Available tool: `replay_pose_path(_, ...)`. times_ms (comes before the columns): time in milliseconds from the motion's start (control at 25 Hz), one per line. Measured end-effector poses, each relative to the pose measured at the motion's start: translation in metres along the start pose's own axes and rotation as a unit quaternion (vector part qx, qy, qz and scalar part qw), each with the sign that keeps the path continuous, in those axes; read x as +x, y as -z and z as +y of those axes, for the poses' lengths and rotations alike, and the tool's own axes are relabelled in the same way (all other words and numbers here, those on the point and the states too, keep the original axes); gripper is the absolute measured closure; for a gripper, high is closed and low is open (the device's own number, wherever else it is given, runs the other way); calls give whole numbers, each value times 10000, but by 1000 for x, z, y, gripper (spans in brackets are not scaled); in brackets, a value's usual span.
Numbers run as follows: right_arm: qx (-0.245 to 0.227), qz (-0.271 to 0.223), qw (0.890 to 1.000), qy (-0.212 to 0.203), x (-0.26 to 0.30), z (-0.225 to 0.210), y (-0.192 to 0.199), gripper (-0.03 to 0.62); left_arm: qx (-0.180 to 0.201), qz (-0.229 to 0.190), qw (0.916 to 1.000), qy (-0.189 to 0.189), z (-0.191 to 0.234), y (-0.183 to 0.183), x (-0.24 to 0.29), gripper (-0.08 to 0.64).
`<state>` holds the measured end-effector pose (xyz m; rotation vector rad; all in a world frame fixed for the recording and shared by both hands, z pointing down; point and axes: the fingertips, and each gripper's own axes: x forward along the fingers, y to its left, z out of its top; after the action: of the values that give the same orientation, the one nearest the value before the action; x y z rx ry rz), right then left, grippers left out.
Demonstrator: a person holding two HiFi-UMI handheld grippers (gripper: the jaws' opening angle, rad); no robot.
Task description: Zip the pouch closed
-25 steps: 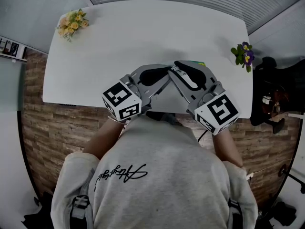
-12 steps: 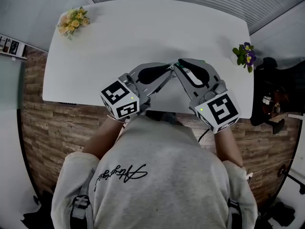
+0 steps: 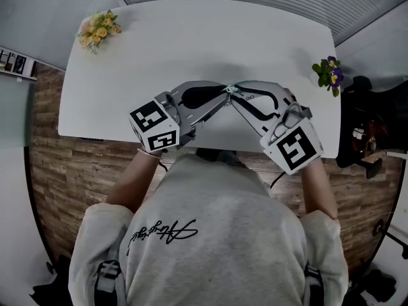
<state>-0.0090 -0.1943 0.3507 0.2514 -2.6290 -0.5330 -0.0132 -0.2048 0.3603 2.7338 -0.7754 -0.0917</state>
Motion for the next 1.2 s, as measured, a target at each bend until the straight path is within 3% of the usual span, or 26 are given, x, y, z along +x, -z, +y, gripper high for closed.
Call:
replay_pose_path(240,-527,372,9975,-276,1,1,6,530,161,414,9988,198,-2,9,6,529)
replay_pose_path(520,-886,827,9852,-1209,2,15,17,541,690,1093,9902,532,-10,23,11,531)
replay_pose_path(680,-957,1033,9756,-1687,2,17,22,546,861,1190,9873,611,-11,28,14,531)
replay_pose_path(1000,-982,1015,9804,-1375,-2,10,17,574,843,961,9906,479,-10,21,17,531)
replay_pose_path(1200,-447,845,9929,-706,-3,-4,11,583,706,552,9958,195,-4,12,18,529)
